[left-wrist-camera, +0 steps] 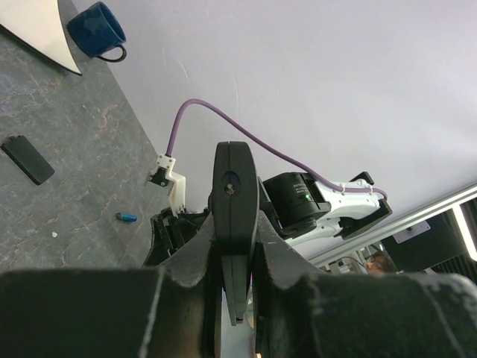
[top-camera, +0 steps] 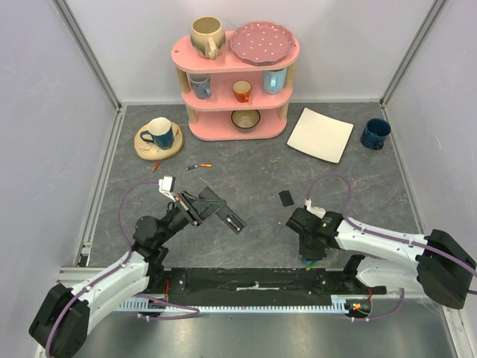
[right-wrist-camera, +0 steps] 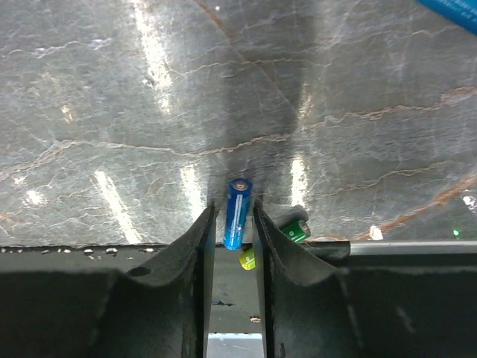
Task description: Load the batteries into the remote control
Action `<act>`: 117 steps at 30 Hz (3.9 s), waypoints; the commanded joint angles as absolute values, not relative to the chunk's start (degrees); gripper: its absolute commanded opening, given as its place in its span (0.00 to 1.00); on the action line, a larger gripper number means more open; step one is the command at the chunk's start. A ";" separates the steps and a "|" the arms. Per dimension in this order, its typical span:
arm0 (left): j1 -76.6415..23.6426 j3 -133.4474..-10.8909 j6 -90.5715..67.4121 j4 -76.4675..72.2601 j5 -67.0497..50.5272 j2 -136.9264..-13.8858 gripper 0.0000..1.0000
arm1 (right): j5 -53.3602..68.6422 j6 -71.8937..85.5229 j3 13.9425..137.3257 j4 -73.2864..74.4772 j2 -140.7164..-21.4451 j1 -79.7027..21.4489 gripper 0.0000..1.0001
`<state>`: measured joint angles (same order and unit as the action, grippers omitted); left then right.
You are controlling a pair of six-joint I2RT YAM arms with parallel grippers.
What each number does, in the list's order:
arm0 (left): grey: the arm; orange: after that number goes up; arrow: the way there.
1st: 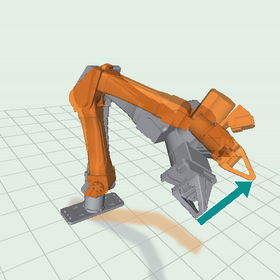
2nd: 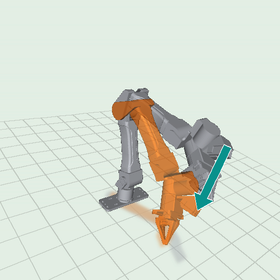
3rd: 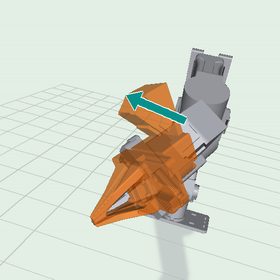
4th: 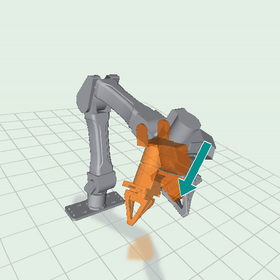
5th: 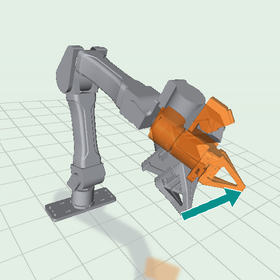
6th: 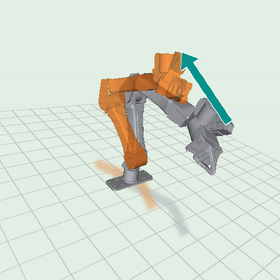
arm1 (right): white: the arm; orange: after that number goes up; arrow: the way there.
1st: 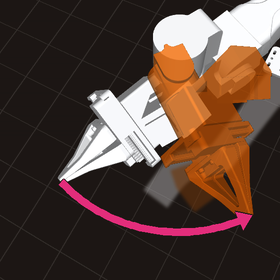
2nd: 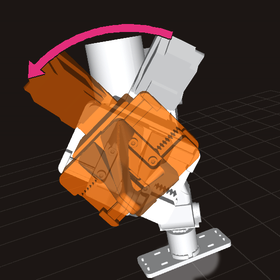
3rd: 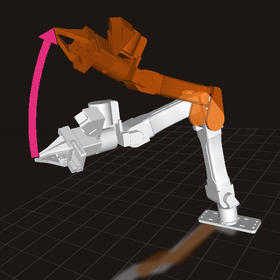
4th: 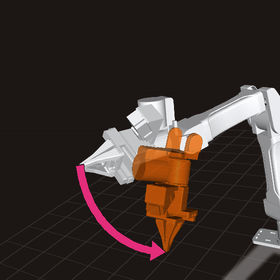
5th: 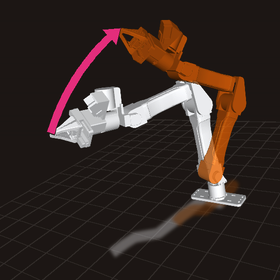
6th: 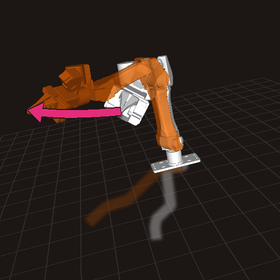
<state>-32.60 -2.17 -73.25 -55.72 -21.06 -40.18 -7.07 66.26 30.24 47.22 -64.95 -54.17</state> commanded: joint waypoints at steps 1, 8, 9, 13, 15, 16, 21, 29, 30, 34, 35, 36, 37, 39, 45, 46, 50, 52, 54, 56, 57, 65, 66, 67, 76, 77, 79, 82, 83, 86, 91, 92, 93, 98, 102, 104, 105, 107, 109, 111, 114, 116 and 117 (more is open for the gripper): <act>-32.70 6.15 -73.83 -56.43 -21.62 -39.03 0.02 | -5.80 69.35 27.25 41.84 -66.09 -54.84 0.31; -32.70 5.98 -73.65 -53.88 -21.36 -37.18 0.02 | -7.73 66.80 31.88 41.22 -67.67 -55.28 0.00; -32.70 5.89 -73.74 -53.62 -21.36 -37.00 0.02 | -8.52 66.27 33.04 41.31 -68.20 -55.37 0.00; -32.70 5.54 -73.74 -51.07 -21.27 -34.90 0.02 | -10.19 62.41 39.19 41.40 -71.01 -55.28 0.00; -32.70 5.19 -73.65 -48.19 -21.09 -32.71 0.02 | -10.89 59.95 42.79 41.66 -72.42 -55.28 0.00; -32.61 5.01 -73.48 -47.12 -20.92 -31.74 0.02 | -11.59 58.98 44.02 41.49 -72.86 -55.28 0.00; -32.61 3.78 -71.99 -39.04 -19.34 -25.07 0.02 | -11.69 49.25 49.48 35.96 -72.51 -55.28 0.00; -32.61 5.10 -71.10 -34.01 -15.12 -20.74 0.02 | 6.47 28.93 48.25 20.66 -61.79 -55.20 0.00; -32.61 5.10 -71.10 -34.19 -14.94 -21.09 0.02 | 7.63 27.70 48.34 20.48 -61.35 -55.20 0.00; -32.61 4.83 -70.58 -37.08 -15.29 -24.60 0.02 | 14.49 21.20 48.17 18.99 -59.33 -55.19 0.02; -32.61 4.92 -70.58 -38.57 -15.55 -26.09 0.02 | 15.37 19.01 47.82 18.81 -59.07 -55.11 0.02; -32.61 4.83 -70.66 -39.37 -15.73 -26.80 0.02 | 15.64 18.29 47.73 18.90 -58.80 -55.19 0.02; -32.61 4.83 -70.75 -39.98 -15.82 -27.50 0.02 | 15.30 17.76 47.46 18.98 -58.10 -55.20 0.01; -32.61 4.75 -70.49 -41.13 -15.99 -28.91 0.02 | 14.77 15.56 47.11 19.07 -57.05 -55.28 0.00; -32.61 4.13 -69.44 -40.17 -15.82 -28.48 0.02 | 6.09 10.65 44.04 17.41 -49.93 -56.07 0.00; -32.61 4.13 -69.35 -39.64 -15.65 -28.30 0.02 | 2.41 9.76 42.55 16.53 -48.09 -56.34 0.00; -32.52 4.13 -69.08 -39.38 -15.12 -28.39 0.02 | 0.35 4.32 39.82 14.24 -44.30 -57.30 0.00; -32.52 4.13 -68.99 -39.46 -14.94 -29.17 0.02 | 0.35 0.90 39.03 13.02 -41.94 -57.74 0.00; -32.52 3.96 -68.99 -39.81 -14.94 -30.05 0.02 | 0.35 -2.95 38.76 12.66 -40.53 -58.01 0.00; -32.52 3.96 -68.99 -40.34 -15.03 -30.41 0.02 | 0.35 -4.82 38.58 12.83 -39.99 -58.01 0.00; -32.52 3.96 -68.99 -40.52 -15.12 -30.58 0.02 | 0.35 -5.62 38.41 13.01 -39.73 -58.09 0.00; -32.52 3.87 -68.55 -40.61 -15.12 -30.85 0.02 | -1.93 -9.32 37.09 13.18 -38.67 -58.01 0.00; -32.61 3.78 -68.64 -40.61 -15.12 -30.85 0.02 | -2.46 -8.71 37.18 13.10 -38.67 -58.09 0.00; -32.52 3.87 -68.56 -40.52 -15.12 -30.94 0.02 | -5.51 -7.66 37.44 12.75 -39.02 -58.01 0.00; -32.52 4.30 -68.55 -41.22 -15.82 -30.76 0.02 | -21.02 30.54 57.99 33.98 -71.33 -56.95 0.00; -32.61 4.31 -68.55 -41.31 -15.91 -30.67 0.02 | -20.14 34.24 59.49 35.14 -74.33 -56.69 0.00; -32.52 4.74 -68.47 -41.22 -16.00 -29.98 0.02 | -15.66 43.01 62.31 35.77 -80.75 -56.60 0.00; -32.52 5.01 -68.64 -40.87 -16.26 -28.31 0.02 | -12.92 54.26 61.27 32.35 -83.84 -56.08 0.00; -32.52 5.01 -68.82 -40.52 -16.26 -27.87 0.02 | -14.75 57.10 60.04 32.17 -83.67 -55.90 0.00; -32.61 5.10 -68.91 -39.12 -16.35 -25.58 0.02 | -16.52 69.05 55.57 29.80 -81.49 -54.32 0.00; -32.61 5.19 -69.08 -37.88 -16.96 -23.38 0.02 | -21.79 86.01 50.72 26.98 -79.19 -53.88 0.00; -32.61 5.36 -69.34 -37.88 -17.22 -22.94 0.02 | -22.75 90.74 49.06 26.63 -78.93 -53.88 0.00; -32.52 5.36 -69.43 -37.88 -17.31 -22.77 0.02 | -23.63 93.31 48.17 26.46 -78.93 -53.88 0.00; -32.61 5.63 -70.31 -37.18 -18.28 -20.57 0.02 | -28.38 101.07 44.12 23.82 -79.62 -53.88 0.00; -32.61 5.89 -70.40 -34.55 -18.11 -17.58 0.02 | -29.79 102.21 44.21 23.73 -82.17 -53.79 0.03; -32.61 5.89 -70.49 -32.88 -17.84 -15.83 0.02 | -29.45 102.13 44.12 22.77 -83.84 -53.35 0.07; -32.61 5.98 -70.49 -32.35 -17.75 -15.47 0.02 | -29.10 102.13 44.12 22.59 -84.46 -53.18 0.08; -32.61 6.06 -70.58 -31.38 -17.58 -14.51 0.02 | -28.57 101.60 44.21 21.45 -85.86 -53.00 0.14; -32.61 6.15 -70.66 -31.03 -17.49 -14.15 0.02 | -27.69 100.38 44.47 21.01 -86.92 -52.65 0.19; -32.52 6.07 -70.66 -30.94 -17.40 -14.24 0.02 | -26.64 99.67 44.91 20.92 -88.33 -52.38 0.24; -32.52 6.15 -70.66 -30.94 -17.40 -14.68 0.02 | -24.97 98.35 45.09 20.30 -89.47 -51.86 0.29; -32.61 6.15 -70.66 -30.94 -17.31 -14.85 0.02 | -24.26 97.13 45.26 19.95 -90.17 -51.59 0.34; -32.61 6.07 -70.66 -30.94 -17.31 -14.94 0.02 | -23.91 96.77 45.35 20.04 -90.35 -51.50 0.36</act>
